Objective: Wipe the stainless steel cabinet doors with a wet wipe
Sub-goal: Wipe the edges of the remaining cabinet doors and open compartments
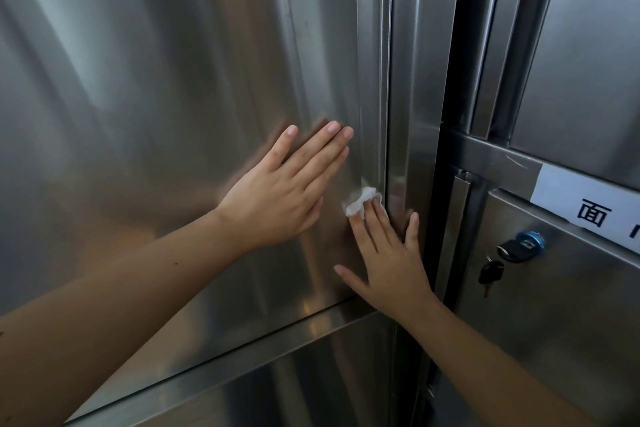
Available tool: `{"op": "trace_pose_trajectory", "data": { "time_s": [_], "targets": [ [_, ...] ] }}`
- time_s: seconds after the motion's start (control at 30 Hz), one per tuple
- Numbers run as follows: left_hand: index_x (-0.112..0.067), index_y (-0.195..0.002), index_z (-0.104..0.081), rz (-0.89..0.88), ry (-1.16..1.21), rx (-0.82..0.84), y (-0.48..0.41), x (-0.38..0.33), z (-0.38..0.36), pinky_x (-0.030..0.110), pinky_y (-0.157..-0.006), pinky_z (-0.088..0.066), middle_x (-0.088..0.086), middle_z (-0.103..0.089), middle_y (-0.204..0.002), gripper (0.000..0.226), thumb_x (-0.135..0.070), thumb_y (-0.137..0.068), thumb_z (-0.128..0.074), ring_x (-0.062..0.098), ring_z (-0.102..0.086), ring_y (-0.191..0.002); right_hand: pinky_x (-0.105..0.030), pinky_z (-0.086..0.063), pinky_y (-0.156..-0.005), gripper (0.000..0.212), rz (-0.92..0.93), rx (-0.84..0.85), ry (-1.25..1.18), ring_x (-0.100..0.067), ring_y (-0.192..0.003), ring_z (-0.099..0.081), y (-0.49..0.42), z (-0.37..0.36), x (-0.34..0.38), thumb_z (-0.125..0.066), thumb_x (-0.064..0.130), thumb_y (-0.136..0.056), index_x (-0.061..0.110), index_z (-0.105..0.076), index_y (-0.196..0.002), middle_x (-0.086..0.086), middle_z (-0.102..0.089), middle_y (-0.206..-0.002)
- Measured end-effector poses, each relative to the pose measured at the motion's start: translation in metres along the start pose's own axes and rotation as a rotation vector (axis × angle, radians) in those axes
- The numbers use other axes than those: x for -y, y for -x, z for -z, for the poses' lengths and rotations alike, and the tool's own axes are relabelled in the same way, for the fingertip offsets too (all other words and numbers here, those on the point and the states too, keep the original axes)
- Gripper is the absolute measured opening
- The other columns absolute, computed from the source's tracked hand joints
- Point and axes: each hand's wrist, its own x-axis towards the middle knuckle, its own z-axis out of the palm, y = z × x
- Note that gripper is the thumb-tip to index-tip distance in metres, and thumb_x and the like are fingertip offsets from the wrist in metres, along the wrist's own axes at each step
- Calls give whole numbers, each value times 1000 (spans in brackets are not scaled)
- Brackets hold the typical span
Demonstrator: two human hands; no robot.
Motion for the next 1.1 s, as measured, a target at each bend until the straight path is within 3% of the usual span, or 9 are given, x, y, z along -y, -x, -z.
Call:
{"op": "trace_pose_trajectory", "data": {
  "time_s": [0.17,0.47,0.8,0.9,1.03,1.1],
  "targets": [
    [0,-145,-25,-15,-5,8,1,0,1,47,-111,-11,14,-20,-152,59,-29,-93,-26,27,-19,-141,-63,-13,-99,74,18,72,-19,-31,-128,-44,18,-8,0,-36,57,-85,6,-38,-138,-20,-44,-139],
    [-1,-144,-27,-2,51,30,11,-17,0,48,-112,-5,14,-19,-152,60,-30,-91,-27,26,-15,-140,-62,-1,-102,74,-18,-8,-43,-29,-134,-36,-6,4,1,-34,57,-87,8,-29,-143,-18,-37,-145],
    [-1,-143,-26,113,218,109,37,-69,-5,50,-112,-4,13,-19,-152,62,-30,-88,-30,26,-15,-141,-64,-17,-96,72,-12,292,-23,-28,-121,-53,61,-37,5,-34,56,-83,5,-50,-132,-17,-52,-133],
    [-2,-143,-28,138,281,142,46,-85,-4,49,-112,-5,13,-22,-151,63,-32,-88,-32,26,-18,-140,-63,-14,-97,72,16,249,-30,-29,-126,-47,57,-34,3,-33,56,-84,7,-47,-135,-18,-47,-138],
    [-2,-142,-33,194,374,174,56,-103,-2,48,-111,-10,12,-23,-151,62,-35,-89,-34,26,-20,-140,-61,-3,-101,72,-23,125,-87,-27,-136,-27,32,-21,6,-30,57,-87,12,-24,-143,-15,-36,-146],
    [-3,-141,-34,217,405,193,63,-109,-2,47,-111,-11,11,-24,-151,63,-37,-89,-34,25,-21,-139,-61,-2,-101,74,-38,104,-115,-27,-137,-26,24,-18,8,-30,58,-87,10,-26,-143,-16,-36,-146]
  ]
}}
